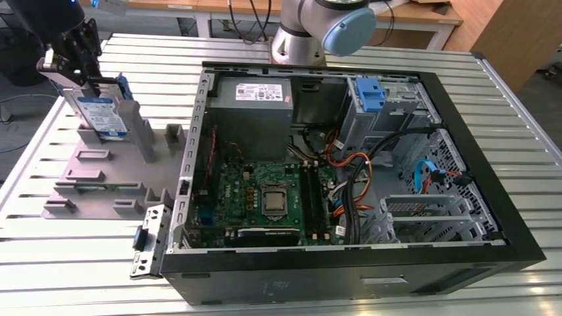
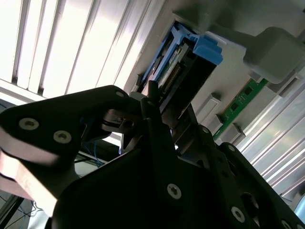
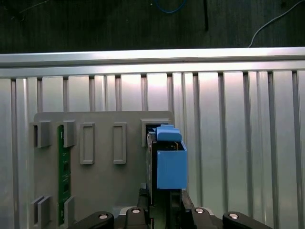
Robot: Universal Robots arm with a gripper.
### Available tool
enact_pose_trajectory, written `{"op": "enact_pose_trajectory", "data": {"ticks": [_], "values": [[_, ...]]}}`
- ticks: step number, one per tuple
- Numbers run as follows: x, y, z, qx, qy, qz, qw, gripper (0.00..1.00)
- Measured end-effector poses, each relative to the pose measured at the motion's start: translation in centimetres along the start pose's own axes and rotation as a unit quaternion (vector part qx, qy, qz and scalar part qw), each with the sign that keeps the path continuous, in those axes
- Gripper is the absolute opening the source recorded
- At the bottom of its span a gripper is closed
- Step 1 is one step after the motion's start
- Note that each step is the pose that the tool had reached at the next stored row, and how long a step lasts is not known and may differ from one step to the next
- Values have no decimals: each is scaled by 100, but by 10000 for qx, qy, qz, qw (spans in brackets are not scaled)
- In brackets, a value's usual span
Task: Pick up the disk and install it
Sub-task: 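Pick up the disk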
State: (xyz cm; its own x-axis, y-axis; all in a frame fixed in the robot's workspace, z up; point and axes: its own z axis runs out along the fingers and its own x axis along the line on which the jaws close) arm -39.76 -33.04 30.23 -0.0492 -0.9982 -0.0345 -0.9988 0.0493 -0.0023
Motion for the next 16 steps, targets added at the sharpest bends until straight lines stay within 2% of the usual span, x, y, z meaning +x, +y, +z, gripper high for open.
{"op": "enact_pose_trajectory", "data": {"ticks": [6, 16], "values": [[-3, 1, -92, 0, 0, 0, 10000, 35], [-3, 1, -108, 0, 0, 0, 10000, 35]]}}
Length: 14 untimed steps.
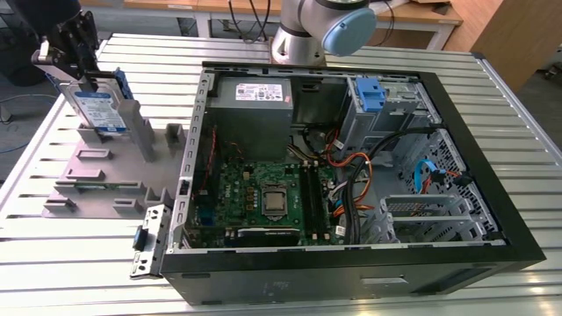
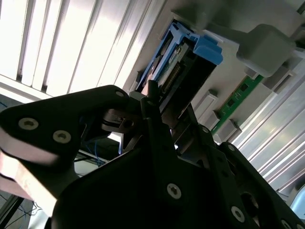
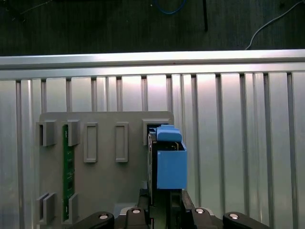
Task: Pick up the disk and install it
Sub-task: 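Pick up the disk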
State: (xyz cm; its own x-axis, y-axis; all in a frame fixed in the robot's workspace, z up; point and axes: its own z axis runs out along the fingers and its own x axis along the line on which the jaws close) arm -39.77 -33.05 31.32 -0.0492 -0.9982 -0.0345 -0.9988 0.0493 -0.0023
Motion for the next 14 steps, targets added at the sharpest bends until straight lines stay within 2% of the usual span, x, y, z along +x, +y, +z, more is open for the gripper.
{"op": "enact_pose_trajectory", "data": {"ticks": [10, 14], "values": [[-3, 0, -72, 0, 0, 0, 10000, 35], [-3, 0, -77, 2, -1, 0, 10000, 35]]}}
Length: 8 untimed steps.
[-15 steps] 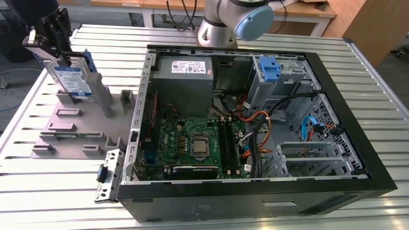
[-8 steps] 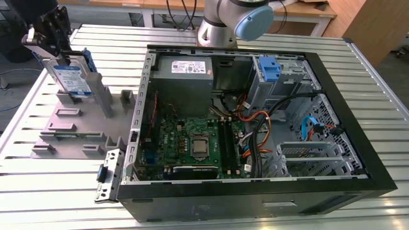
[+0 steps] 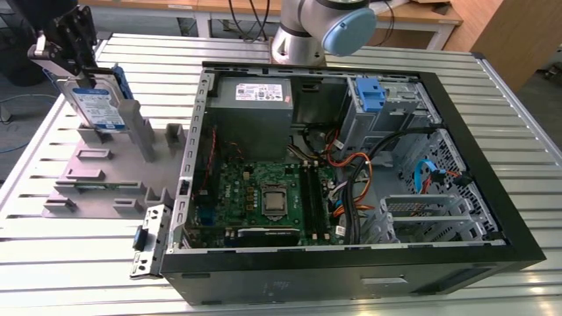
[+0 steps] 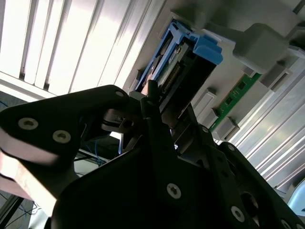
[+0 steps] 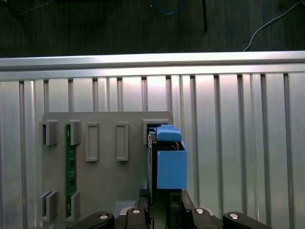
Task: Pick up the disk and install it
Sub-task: 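Pick up the disk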
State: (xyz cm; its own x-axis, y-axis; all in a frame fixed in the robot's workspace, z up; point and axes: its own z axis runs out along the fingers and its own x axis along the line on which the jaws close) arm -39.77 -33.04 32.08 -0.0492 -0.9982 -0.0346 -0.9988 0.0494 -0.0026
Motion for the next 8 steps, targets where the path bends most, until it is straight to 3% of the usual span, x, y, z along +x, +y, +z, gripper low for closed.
{"op": "enact_pose_trajectory", "data": {"ticks": [8], "values": [[0, 0, -4, -1, 1, 0, 10000, 35]]}}
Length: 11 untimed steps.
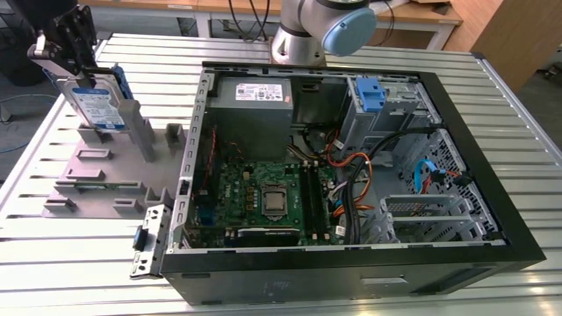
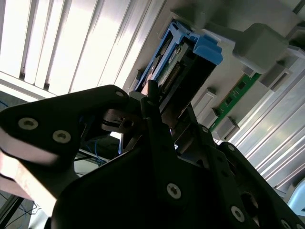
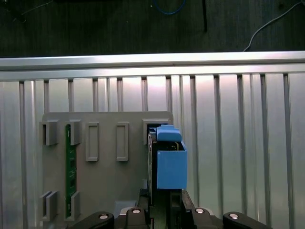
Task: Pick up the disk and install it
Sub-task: 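Pick up the disk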
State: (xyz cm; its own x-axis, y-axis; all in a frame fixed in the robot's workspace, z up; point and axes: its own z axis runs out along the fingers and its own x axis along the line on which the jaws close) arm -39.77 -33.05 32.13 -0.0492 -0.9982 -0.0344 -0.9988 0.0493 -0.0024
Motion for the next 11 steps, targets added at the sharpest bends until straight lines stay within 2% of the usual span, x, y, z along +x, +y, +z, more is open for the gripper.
{"op": "enact_pose_trajectory", "data": {"ticks": [11], "values": [[-1, 0, -25, -1, 1, 0, 10000, 35]]}}
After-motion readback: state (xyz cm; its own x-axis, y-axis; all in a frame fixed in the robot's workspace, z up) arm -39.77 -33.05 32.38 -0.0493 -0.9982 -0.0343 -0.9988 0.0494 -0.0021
